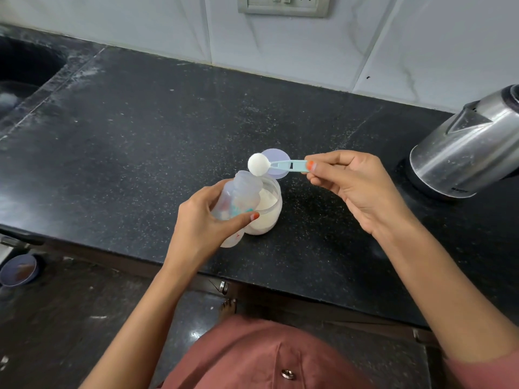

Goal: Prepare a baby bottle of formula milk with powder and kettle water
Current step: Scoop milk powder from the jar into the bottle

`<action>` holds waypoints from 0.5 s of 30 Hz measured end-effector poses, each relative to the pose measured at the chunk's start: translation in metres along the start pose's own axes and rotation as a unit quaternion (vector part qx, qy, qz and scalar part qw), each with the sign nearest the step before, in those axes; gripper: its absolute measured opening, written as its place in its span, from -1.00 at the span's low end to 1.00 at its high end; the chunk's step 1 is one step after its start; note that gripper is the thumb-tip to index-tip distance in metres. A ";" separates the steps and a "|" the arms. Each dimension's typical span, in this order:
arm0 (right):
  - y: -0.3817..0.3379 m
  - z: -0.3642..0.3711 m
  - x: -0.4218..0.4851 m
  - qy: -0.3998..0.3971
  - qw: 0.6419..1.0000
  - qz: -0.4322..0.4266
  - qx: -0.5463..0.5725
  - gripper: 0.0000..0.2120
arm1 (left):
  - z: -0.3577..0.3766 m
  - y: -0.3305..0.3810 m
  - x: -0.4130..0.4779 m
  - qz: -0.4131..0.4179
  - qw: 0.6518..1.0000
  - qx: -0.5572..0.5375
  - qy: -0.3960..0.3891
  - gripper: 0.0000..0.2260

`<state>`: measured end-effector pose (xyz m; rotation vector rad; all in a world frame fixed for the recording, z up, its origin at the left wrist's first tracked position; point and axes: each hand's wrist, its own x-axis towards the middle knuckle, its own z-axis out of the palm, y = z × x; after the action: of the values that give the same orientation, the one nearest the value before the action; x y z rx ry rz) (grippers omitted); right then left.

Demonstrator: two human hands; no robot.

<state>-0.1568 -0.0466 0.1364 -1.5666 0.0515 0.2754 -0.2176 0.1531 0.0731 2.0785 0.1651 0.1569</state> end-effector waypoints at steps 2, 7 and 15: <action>0.001 0.001 -0.003 0.006 0.999 -0.032 -0.025 -0.91 | 0.000 0.003 0.002 0.001 1.000 -0.002 -0.004 -0.64; 0.007 0.009 -0.007 0.027 0.989 -0.119 -0.088 -0.85 | -0.001 0.006 0.005 0.005 1.000 -0.005 -0.014 -0.69; 0.023 0.017 -0.015 0.043 0.936 -0.287 -0.200 -0.85 | -0.003 0.013 0.007 -0.005 0.999 -0.026 -0.028 -0.73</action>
<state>-0.1779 -0.0322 0.1176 -1.9190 -0.4149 -0.2621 -0.2104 0.1512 0.0861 2.0283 0.1369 0.0952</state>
